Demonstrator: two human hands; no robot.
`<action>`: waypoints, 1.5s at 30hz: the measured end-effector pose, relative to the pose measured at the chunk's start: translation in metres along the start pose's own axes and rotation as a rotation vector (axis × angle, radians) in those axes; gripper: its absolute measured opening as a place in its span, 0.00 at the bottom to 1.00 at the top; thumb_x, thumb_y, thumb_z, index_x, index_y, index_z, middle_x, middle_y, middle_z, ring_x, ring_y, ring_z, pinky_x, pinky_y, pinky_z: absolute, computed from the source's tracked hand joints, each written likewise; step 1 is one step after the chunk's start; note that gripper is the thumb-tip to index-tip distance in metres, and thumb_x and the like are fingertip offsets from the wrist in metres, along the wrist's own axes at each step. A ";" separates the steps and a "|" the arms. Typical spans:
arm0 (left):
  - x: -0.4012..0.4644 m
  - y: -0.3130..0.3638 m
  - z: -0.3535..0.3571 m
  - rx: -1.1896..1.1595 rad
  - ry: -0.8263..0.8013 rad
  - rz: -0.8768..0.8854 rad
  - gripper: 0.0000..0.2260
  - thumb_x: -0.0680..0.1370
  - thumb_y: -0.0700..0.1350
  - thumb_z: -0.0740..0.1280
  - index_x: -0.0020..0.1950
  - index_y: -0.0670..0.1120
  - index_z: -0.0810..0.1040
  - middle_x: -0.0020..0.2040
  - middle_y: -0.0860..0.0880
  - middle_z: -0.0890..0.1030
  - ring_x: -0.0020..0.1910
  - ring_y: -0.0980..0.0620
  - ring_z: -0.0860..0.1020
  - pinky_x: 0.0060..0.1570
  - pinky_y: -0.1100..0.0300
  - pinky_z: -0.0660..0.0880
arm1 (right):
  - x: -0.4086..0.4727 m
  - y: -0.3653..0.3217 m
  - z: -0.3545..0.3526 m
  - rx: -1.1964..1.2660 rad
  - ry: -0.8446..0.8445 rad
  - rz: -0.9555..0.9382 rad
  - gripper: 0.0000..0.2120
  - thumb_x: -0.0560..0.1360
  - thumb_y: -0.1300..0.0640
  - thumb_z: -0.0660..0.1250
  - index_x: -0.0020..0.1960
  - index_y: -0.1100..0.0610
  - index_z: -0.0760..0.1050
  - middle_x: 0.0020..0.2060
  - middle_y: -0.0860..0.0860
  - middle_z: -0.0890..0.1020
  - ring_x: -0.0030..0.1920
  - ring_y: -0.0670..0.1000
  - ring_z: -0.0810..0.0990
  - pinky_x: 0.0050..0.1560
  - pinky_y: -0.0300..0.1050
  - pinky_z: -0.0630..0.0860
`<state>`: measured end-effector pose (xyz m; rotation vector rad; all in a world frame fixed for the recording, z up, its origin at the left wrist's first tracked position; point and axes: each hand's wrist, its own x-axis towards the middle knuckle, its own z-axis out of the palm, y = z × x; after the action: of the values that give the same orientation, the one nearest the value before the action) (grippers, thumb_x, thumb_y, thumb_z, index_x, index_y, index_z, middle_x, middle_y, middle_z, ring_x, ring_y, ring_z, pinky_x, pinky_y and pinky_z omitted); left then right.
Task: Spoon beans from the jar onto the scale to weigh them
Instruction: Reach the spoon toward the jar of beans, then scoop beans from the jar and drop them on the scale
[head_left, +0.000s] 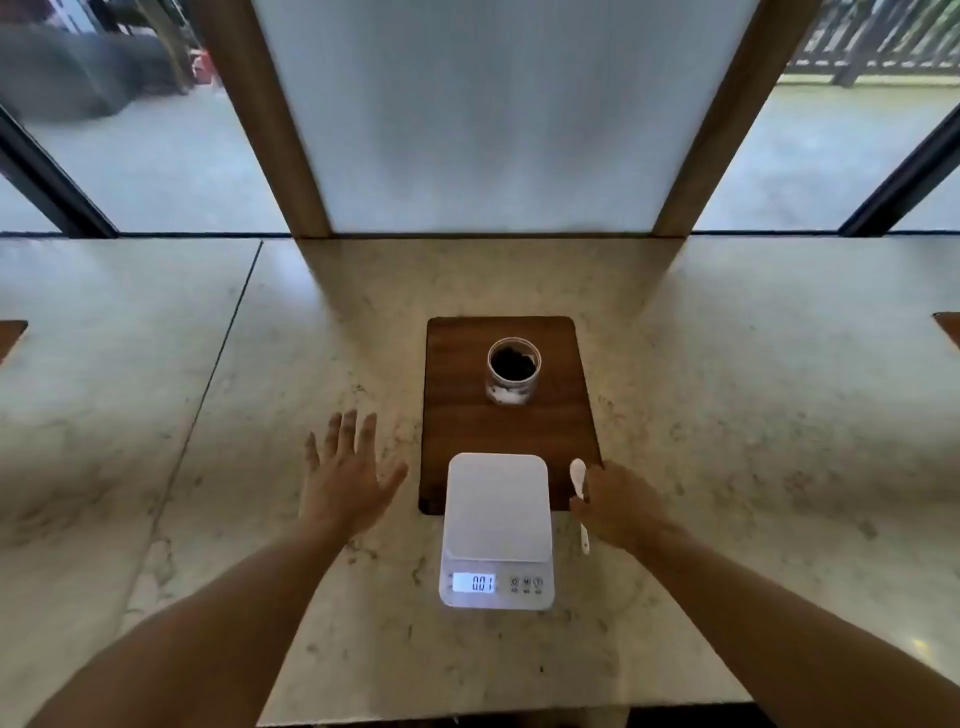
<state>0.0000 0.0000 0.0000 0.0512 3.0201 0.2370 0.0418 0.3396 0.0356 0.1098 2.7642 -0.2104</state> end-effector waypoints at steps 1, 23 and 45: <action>-0.003 0.000 0.010 0.006 -0.042 -0.015 0.37 0.77 0.67 0.50 0.79 0.47 0.50 0.81 0.42 0.52 0.79 0.42 0.45 0.75 0.37 0.44 | -0.001 0.004 0.010 0.013 -0.075 0.022 0.14 0.76 0.48 0.64 0.53 0.58 0.78 0.49 0.55 0.83 0.47 0.56 0.82 0.45 0.46 0.76; -0.002 0.008 0.098 -0.023 0.035 -0.013 0.36 0.79 0.65 0.46 0.79 0.43 0.45 0.80 0.40 0.52 0.79 0.45 0.42 0.76 0.45 0.41 | -0.007 0.020 0.044 0.424 0.113 0.093 0.15 0.79 0.57 0.65 0.32 0.53 0.74 0.26 0.48 0.78 0.27 0.48 0.78 0.29 0.43 0.76; 0.001 0.007 0.099 -0.006 0.014 -0.025 0.38 0.76 0.66 0.47 0.80 0.45 0.44 0.81 0.44 0.47 0.79 0.48 0.38 0.77 0.44 0.44 | 0.092 -0.007 -0.041 0.363 0.531 -0.243 0.09 0.79 0.56 0.67 0.46 0.58 0.84 0.30 0.49 0.83 0.24 0.42 0.78 0.27 0.37 0.75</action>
<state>0.0106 0.0224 -0.0965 0.0108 3.0315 0.2448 -0.0588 0.3438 0.0409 -0.0954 3.2263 -0.8593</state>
